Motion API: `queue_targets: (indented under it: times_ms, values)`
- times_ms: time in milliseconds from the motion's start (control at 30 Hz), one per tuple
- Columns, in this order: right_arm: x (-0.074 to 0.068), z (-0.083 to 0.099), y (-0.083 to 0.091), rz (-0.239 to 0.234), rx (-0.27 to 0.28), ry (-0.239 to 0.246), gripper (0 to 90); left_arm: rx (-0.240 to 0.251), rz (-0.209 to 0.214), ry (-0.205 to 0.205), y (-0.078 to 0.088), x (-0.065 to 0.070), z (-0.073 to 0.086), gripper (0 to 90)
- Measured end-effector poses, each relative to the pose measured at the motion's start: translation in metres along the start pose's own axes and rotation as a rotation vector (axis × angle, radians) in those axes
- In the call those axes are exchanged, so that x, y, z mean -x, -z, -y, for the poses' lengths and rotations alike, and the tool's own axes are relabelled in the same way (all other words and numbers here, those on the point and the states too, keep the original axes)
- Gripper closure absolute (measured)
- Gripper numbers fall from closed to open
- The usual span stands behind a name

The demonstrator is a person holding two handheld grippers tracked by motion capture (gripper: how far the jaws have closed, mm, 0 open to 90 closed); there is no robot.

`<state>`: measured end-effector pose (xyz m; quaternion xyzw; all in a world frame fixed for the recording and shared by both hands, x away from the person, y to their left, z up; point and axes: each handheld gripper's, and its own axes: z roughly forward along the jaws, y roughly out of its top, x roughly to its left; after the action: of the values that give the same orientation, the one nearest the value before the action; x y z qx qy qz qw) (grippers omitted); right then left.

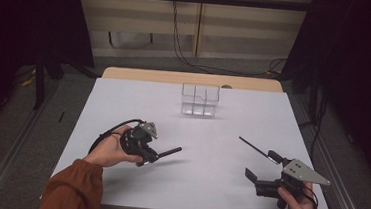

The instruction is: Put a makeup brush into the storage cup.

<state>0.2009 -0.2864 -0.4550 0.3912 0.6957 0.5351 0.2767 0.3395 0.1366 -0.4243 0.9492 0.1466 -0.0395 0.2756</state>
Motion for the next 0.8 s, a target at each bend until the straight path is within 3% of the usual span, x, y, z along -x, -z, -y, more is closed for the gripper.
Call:
queue_targets:
  times_ms: [67,200,300,367,600,733,800]
  values:
    - [0.0,0.0,0.0,0.0,0.0,0.0,0.0,0.043,0.006,0.013,0.003,0.0,0.002,76.9]
    - [0.0,0.0,0.0,0.0,0.0,0.001,0.0,0.082,0.005,0.025,0.007,-0.001,0.005,76.9]
    - [0.0,0.0,0.0,0.001,-0.001,0.001,0.0,0.102,-0.016,0.033,0.009,-0.001,0.006,76.9]
    - [0.0,0.0,0.0,-0.001,0.001,-0.001,0.0,0.161,-0.021,0.056,0.013,-0.002,0.009,76.9]
    - [0.0,0.0,0.0,0.005,0.001,-0.001,0.0,0.243,-0.049,0.094,0.017,-0.001,0.013,76.9]
    - [0.0,0.0,0.0,0.004,0.002,-0.002,0.0,0.324,-0.082,0.123,0.019,0.0,0.019,76.9]
    - [0.0,0.0,0.0,0.004,0.002,-0.002,0.0,0.342,-0.089,0.133,0.02,0.001,0.019,76.9]
